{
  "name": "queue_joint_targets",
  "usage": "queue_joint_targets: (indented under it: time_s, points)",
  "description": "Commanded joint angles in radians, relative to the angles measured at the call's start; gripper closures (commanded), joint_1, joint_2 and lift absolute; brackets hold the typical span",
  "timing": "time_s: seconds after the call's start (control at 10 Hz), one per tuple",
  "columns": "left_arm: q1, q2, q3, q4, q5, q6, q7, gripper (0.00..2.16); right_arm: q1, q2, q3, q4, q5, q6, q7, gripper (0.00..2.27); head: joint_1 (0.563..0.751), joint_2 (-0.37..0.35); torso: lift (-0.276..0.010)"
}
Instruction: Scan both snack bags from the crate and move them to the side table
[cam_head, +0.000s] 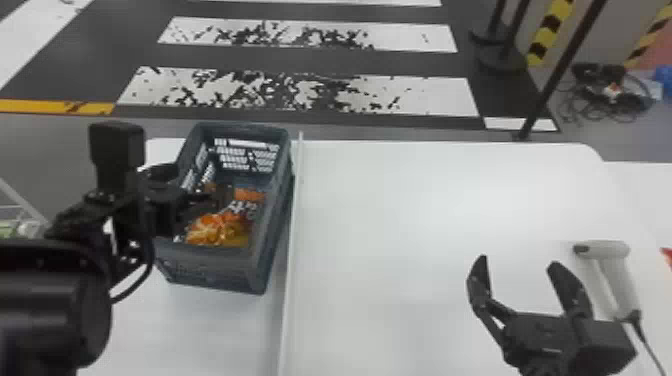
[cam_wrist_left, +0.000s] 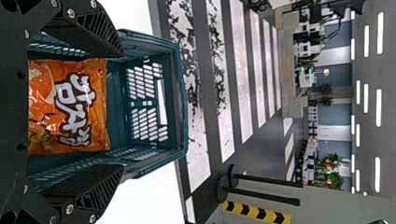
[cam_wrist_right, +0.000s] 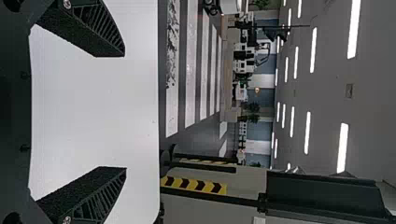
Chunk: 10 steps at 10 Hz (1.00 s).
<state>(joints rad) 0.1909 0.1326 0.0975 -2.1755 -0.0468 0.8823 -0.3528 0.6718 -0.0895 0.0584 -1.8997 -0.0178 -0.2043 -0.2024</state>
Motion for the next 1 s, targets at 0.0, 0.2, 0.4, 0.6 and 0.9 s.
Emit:
queue_joint_targets:
  time_s: [0.0, 0.2, 0.4, 0.6, 0.9]
  points:
    - [-0.079, 0.013, -0.013, 0.097, -0.008, 0.019, -0.015, 0.16, 0.006, 0.004, 0.000, -0.001, 0.004, 0.001, 0.000, 0.06, 0.695, 0.005, -0.075]
    - [-0.140, 0.038, -0.028, 0.189, -0.045, 0.034, -0.072, 0.17, 0.015, 0.008, -0.003, -0.006, 0.007, 0.001, 0.000, 0.06, 0.695, 0.007, -0.075]
    - [-0.179, 0.061, -0.039, 0.255, -0.080, 0.040, -0.114, 0.17, 0.017, 0.014, -0.006, -0.007, 0.012, 0.004, 0.000, 0.06, 0.695, 0.016, -0.075]
    - [-0.203, 0.068, -0.056, 0.306, -0.127, 0.040, -0.170, 0.17, 0.017, 0.016, -0.006, -0.009, 0.013, 0.004, 0.000, 0.06, 0.695, 0.023, -0.075]
    - [-0.232, 0.071, -0.101, 0.339, -0.169, 0.040, -0.212, 0.17, 0.017, 0.016, -0.008, -0.007, 0.013, 0.013, 0.000, 0.06, 0.695, 0.015, -0.075]
